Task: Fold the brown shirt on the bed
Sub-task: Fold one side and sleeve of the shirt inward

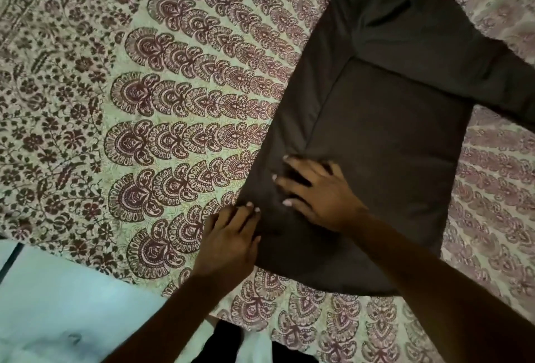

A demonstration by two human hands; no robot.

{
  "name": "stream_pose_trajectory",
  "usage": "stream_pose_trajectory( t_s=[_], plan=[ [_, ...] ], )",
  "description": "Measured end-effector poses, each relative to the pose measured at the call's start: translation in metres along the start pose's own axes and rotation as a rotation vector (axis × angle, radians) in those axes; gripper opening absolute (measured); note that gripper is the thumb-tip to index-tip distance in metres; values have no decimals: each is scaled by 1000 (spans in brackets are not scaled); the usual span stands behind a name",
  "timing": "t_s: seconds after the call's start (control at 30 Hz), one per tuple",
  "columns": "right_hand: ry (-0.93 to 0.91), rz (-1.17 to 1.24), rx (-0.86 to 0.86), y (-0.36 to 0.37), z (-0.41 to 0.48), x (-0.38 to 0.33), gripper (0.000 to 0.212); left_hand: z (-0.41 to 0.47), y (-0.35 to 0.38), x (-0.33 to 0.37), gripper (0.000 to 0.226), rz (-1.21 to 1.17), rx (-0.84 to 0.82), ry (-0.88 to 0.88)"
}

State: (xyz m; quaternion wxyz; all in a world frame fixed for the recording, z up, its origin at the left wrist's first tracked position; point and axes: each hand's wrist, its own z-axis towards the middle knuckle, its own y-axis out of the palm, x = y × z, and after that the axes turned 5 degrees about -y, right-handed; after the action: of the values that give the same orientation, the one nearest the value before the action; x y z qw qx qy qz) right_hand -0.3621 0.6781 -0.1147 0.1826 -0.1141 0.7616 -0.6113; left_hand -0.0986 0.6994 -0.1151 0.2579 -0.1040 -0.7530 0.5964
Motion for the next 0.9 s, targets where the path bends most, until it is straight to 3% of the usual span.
stream_pose_trajectory(
  t_s=[0.07,0.13,0.2,0.3,0.4,0.6,0.7,0.77,0.83,0.9],
  plan=[
    [250,43,72,-10,5,11,59,4,-6,1,41,-38,46,20],
    [269,30,104,-20,13,16,60,15,-14,3,31,-91,92,-22],
    [55,-29,102,-24,23,14,57,27,-15,3,32,-113,84,-111],
    [-268,-68,-8,-16,37,15,58,34,-8,8,76,-45,-17,-269],
    [-393,-110,-100,-9,49,35,63,33,-2,14,88,51,-38,-315],
    [39,-147,-50,-23,77,124,83,39,-9,21,102,111,-64,-230],
    [107,-133,-19,-33,89,139,85,54,-23,22,108,122,-120,-139],
    [-34,-167,3,-36,91,135,83,67,-29,21,117,142,-162,-81],
    [-297,-174,-38,-32,86,131,74,82,-32,21,123,173,-203,-43],
    [-350,-132,-91,-26,83,136,67,95,-37,22,121,188,-239,6]
  ],
)
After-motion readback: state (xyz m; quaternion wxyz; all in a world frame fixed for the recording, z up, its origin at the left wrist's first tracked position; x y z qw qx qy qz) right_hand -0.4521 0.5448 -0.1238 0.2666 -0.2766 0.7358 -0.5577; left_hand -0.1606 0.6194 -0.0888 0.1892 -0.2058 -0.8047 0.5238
